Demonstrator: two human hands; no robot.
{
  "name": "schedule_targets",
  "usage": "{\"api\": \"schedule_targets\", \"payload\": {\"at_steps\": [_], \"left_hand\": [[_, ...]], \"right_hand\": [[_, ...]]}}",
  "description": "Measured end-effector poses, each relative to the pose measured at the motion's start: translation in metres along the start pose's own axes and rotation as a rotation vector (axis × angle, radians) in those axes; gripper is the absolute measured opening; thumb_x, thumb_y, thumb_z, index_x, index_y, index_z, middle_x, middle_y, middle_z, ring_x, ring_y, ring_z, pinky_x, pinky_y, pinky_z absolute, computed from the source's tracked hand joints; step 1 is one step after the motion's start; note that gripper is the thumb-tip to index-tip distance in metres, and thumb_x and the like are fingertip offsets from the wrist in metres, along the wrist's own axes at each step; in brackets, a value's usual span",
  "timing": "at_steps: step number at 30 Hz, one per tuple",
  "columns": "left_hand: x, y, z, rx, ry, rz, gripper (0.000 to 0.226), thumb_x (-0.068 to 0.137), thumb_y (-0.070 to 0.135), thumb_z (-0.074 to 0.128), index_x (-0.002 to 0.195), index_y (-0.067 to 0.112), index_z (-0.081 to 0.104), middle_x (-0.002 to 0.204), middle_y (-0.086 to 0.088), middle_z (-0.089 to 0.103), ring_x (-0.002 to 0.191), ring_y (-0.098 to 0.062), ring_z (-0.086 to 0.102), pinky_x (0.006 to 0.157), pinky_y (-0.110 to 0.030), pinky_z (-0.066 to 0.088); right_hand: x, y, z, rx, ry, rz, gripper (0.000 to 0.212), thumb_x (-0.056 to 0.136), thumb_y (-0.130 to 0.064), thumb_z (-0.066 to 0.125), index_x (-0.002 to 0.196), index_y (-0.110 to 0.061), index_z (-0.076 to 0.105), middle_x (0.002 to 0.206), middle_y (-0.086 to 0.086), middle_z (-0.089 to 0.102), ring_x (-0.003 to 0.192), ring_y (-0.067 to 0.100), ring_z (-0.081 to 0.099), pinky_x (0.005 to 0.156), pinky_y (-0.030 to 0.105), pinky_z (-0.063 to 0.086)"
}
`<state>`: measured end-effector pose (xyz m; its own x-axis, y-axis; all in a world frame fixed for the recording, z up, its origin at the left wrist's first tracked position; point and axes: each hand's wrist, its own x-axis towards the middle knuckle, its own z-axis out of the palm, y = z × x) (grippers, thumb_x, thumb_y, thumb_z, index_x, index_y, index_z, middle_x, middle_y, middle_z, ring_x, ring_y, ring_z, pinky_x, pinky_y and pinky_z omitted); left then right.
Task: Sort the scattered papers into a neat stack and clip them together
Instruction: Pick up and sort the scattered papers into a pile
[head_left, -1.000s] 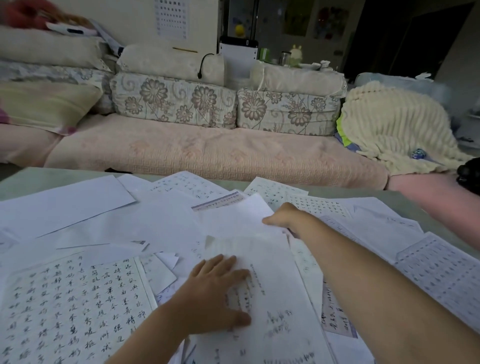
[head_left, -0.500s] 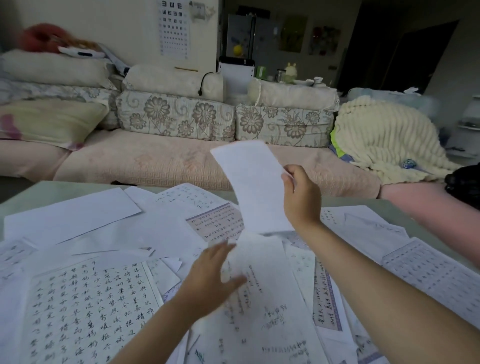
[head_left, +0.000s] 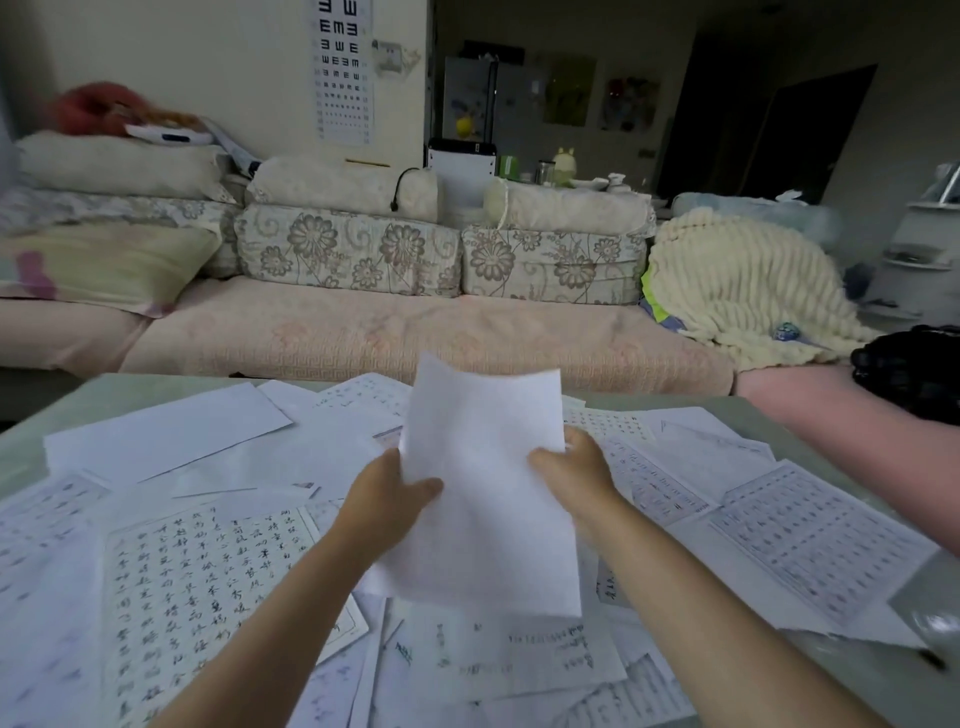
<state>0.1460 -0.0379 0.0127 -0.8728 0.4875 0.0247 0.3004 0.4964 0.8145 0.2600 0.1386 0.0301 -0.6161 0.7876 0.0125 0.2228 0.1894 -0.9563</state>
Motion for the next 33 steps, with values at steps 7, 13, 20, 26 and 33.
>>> {"api": "schedule_targets", "payload": {"at_steps": [7,13,20,26,33], "left_hand": [[-0.008,-0.02,0.029,0.332,-0.11,-0.081,0.036,0.084,0.037,0.068,0.111,0.015,0.06,0.11,-0.003,0.063,0.094,-0.018,0.057,0.078,-0.026,0.045],[-0.008,-0.032,0.055,0.59,-0.189,0.003,0.084,0.081,0.065,0.059,0.149,0.026,0.029,0.148,-0.009,0.033,0.137,-0.032,0.025,0.111,-0.044,0.029],[-0.011,-0.034,0.069,0.714,-0.197,0.083,0.082,0.08,0.069,0.055,0.147,0.029,0.032,0.149,0.0,0.033,0.135,-0.026,0.028,0.107,-0.039,0.029],[-0.008,-0.032,0.065,0.426,-0.107,0.006,0.095,0.082,0.057,0.065,0.153,0.016,0.016,0.153,-0.01,0.031,0.14,-0.032,0.024,0.113,-0.043,0.025],[0.002,-0.021,0.045,-0.422,0.05,-0.177,0.072,0.072,0.037,0.083,0.127,0.011,0.045,0.117,-0.008,0.062,0.103,-0.029,0.062,0.087,-0.043,0.054]], "right_hand": [[0.002,0.071,-0.012,-0.477,-0.061,0.136,0.033,0.078,-0.013,0.059,0.11,-0.021,0.06,0.099,-0.002,0.067,0.081,0.017,0.063,0.052,0.021,0.042],[0.008,0.075,-0.008,-0.74,-0.029,0.26,0.051,0.075,-0.029,0.067,0.123,-0.016,0.058,0.129,0.012,0.053,0.127,0.032,0.044,0.094,0.036,0.048],[0.018,0.069,-0.017,-0.1,-0.029,0.459,0.047,0.076,-0.002,0.076,0.118,0.004,0.056,0.106,0.013,0.064,0.093,0.026,0.063,0.081,0.034,0.054],[0.007,0.068,-0.025,-0.216,-0.109,0.215,0.041,0.081,-0.001,0.074,0.119,-0.008,0.057,0.104,0.002,0.066,0.105,0.023,0.062,0.081,0.027,0.048],[-0.002,0.064,-0.055,0.042,-0.213,-0.022,0.037,0.085,0.001,0.069,0.115,-0.019,0.068,0.107,-0.003,0.075,0.098,0.017,0.071,0.084,0.033,0.057]]}}
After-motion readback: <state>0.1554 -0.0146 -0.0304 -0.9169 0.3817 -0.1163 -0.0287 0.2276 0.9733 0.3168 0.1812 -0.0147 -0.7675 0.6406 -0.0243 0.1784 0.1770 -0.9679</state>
